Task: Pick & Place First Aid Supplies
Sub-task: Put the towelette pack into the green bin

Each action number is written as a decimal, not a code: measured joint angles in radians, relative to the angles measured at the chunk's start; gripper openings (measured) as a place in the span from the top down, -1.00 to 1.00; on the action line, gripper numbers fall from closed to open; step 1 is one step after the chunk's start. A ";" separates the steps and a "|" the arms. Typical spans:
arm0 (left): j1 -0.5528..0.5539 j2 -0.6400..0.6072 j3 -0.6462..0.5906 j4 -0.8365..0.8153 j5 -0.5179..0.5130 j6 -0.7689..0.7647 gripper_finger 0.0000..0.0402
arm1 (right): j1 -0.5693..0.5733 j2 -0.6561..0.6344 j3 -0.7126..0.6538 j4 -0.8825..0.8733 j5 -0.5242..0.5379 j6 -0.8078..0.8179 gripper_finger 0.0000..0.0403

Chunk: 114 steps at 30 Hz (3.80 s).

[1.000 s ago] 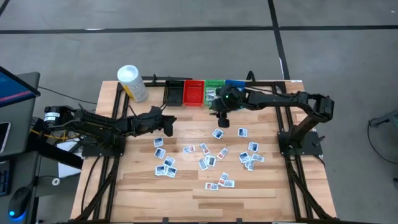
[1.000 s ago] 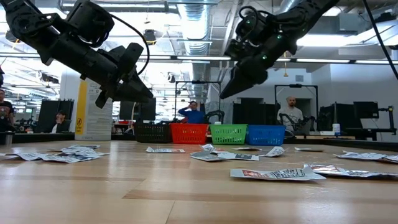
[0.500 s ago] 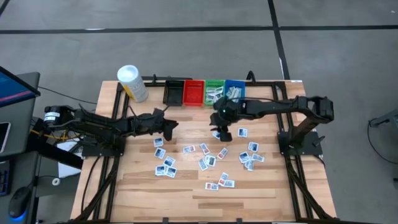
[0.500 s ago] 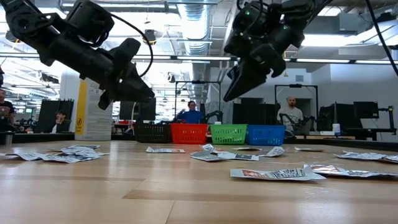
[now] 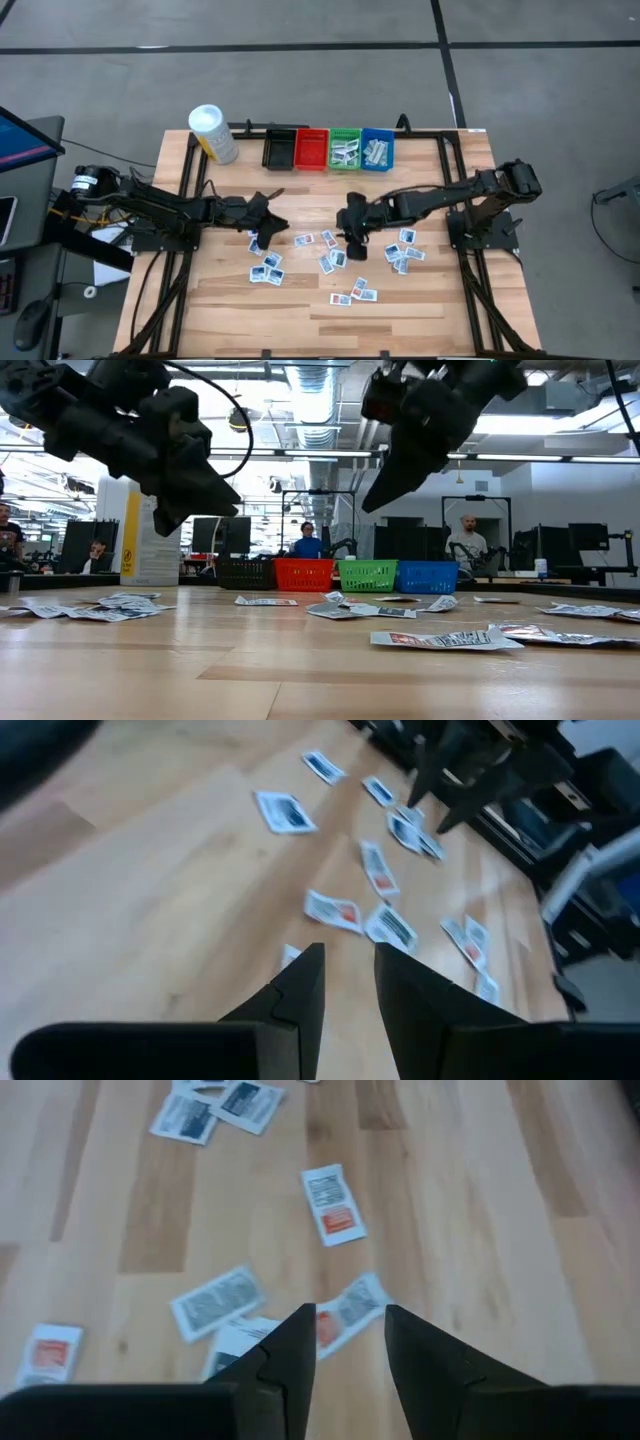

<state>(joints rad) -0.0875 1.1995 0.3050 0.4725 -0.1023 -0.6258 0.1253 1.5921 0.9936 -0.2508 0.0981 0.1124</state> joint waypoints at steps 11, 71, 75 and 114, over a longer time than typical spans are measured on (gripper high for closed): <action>-0.177 -0.001 0.000 0.000 -0.150 -0.011 0.55 | 0.155 0.056 -0.003 -0.002 0.110 0.223 0.43; -0.242 -0.001 0.000 0.023 -0.220 -0.013 0.55 | 0.216 0.271 0.085 -0.016 0.210 0.281 0.97; -0.242 -0.001 0.000 0.023 -0.220 -0.012 0.55 | 0.216 0.273 0.085 -0.003 0.210 0.281 0.91; -0.254 -0.001 0.000 0.023 -0.219 -0.014 0.55 | 0.226 0.412 0.088 0.035 0.175 0.381 0.92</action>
<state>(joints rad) -0.3412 1.1988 0.3050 0.4950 -0.3214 -0.6403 0.3513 2.0040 1.0813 -0.2162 0.2734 0.4939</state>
